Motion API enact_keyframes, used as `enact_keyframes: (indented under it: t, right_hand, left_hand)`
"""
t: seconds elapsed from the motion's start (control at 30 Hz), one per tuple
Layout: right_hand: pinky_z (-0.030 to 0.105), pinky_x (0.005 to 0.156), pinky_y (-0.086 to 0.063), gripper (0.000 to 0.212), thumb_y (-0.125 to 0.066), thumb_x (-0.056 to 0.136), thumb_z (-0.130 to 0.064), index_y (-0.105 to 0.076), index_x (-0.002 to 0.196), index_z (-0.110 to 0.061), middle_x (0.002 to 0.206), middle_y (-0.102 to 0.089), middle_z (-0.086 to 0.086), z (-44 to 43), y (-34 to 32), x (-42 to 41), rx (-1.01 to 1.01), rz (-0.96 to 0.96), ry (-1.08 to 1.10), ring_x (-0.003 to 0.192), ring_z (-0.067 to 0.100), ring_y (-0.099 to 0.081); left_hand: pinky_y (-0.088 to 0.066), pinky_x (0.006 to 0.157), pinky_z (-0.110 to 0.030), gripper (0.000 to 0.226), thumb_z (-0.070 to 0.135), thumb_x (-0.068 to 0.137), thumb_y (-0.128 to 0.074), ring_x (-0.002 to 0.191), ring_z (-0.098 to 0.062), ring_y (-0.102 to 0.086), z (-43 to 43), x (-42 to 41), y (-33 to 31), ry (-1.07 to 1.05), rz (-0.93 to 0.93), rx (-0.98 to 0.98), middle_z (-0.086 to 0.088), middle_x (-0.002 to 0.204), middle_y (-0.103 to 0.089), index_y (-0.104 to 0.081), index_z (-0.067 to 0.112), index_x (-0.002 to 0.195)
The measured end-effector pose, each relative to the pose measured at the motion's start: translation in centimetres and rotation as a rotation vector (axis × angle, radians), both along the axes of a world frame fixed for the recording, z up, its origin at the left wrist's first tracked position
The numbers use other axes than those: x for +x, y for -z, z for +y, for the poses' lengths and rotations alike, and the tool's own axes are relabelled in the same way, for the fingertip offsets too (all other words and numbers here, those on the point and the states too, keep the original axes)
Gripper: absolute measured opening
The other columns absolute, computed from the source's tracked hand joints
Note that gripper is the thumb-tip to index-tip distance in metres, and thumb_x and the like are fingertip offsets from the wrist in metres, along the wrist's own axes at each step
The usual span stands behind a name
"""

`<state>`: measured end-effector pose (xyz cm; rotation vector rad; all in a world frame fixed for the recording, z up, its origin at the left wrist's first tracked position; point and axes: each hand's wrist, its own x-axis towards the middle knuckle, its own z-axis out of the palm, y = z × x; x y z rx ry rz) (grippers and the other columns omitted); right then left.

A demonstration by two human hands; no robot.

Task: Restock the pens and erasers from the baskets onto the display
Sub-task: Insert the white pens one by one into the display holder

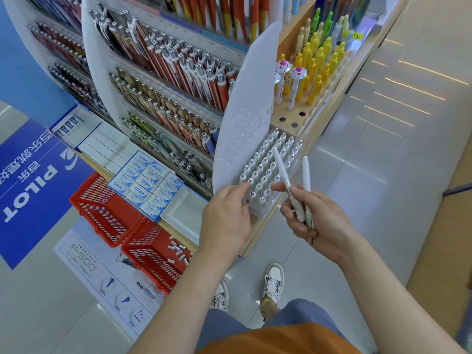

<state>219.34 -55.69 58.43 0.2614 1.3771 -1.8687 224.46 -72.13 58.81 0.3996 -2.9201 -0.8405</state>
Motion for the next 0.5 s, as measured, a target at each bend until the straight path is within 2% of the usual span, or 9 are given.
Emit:
enact_keyframes:
  t: [0.07, 0.13, 0.23, 0.33, 0.37, 0.43, 0.5]
  right_hand:
    - [0.021, 0.042, -0.015, 0.025, -0.051, 0.097, -0.024, -0.070, 0.110, -0.013, 0.061, -0.044, 0.004, 0.0, -0.6, 0.1, 0.069, 0.084, -0.081, 0.045, 0.013, -0.026]
    - [0.017, 0.041, -0.020, 0.020, -0.057, 0.094, -0.021, -0.072, 0.106, -0.013, 0.058, -0.042, 0.001, 0.0, -1.3, 0.0, 0.152, 0.187, -0.207, 0.046, 0.010, -0.028]
    - [0.012, 0.041, -0.025, 0.019, -0.060, 0.093, -0.018, -0.071, 0.101, -0.005, 0.057, -0.041, 0.000, -0.2, -2.6, -0.2, 0.183, 0.323, -0.395, 0.044, 0.005, -0.031]
    - [0.015, 0.042, -0.025, 0.020, -0.059, 0.095, -0.024, -0.074, 0.082, -0.017, 0.055, -0.050, -0.002, -0.3, -3.7, -0.3, 0.170, 0.367, -0.432, 0.045, 0.009, -0.029]
    - [0.016, 0.041, -0.022, 0.024, -0.057, 0.096, -0.029, -0.074, 0.083, -0.018, 0.058, -0.056, -0.001, -0.3, -3.7, -0.3, 0.127, 0.336, -0.399, 0.046, 0.011, -0.027]
    - [0.019, 0.042, -0.018, 0.035, -0.053, 0.094, -0.039, -0.074, 0.099, -0.012, 0.073, -0.064, 0.009, -0.1, -3.4, -0.3, -0.013, 0.232, -0.280, 0.048, 0.013, -0.025]
    - [0.023, 0.044, -0.015, 0.036, -0.058, 0.090, -0.038, -0.071, 0.106, -0.008, 0.079, -0.065, 0.012, -0.2, -2.9, -0.1, -0.091, 0.194, -0.197, 0.048, 0.013, -0.023]
  left_hand:
    - [-0.046, 0.075, -0.022, 0.030, 0.007, 0.084, -0.065, 0.087, -0.014, -0.057, 0.2, 0.9, -1.8, 0.039, 0.222, -0.010, -0.001, 0.101, -0.061, -0.067, 0.015, 0.114]
    - [-0.043, 0.075, -0.023, 0.029, 0.011, 0.086, -0.064, 0.091, -0.017, -0.052, 0.3, 1.3, -2.8, 0.150, 0.339, -0.115, -0.004, 0.108, -0.060, -0.067, 0.013, 0.115]
    - [-0.050, 0.072, -0.035, 0.027, 0.018, 0.088, -0.056, 0.091, -0.023, -0.051, -0.1, 1.1, -2.7, 0.325, 0.304, -0.256, -0.004, 0.111, -0.063, -0.068, 0.013, 0.111]
    - [-0.050, 0.066, -0.036, 0.024, 0.023, 0.090, -0.052, 0.080, -0.021, -0.054, -1.0, 1.5, -2.1, 0.371, 0.311, -0.220, 0.000, 0.095, -0.066, -0.071, 0.012, 0.101]
    - [-0.049, 0.066, -0.033, 0.024, 0.024, 0.091, -0.052, 0.077, -0.020, -0.055, -1.3, 1.8, -1.9, 0.363, 0.321, -0.203, 0.000, 0.092, -0.067, -0.071, 0.012, 0.100]
    - [-0.047, 0.068, -0.028, 0.025, 0.028, 0.091, -0.053, 0.074, -0.015, -0.057, -1.5, 2.3, -1.8, 0.279, 0.303, -0.100, 0.003, 0.088, -0.068, -0.072, 0.013, 0.099]
    - [-0.043, 0.065, -0.019, 0.022, 0.033, 0.088, -0.057, 0.069, -0.002, -0.051, -1.2, 2.8, -2.4, 0.141, 0.228, 0.065, 0.011, 0.081, -0.067, -0.071, 0.019, 0.096]
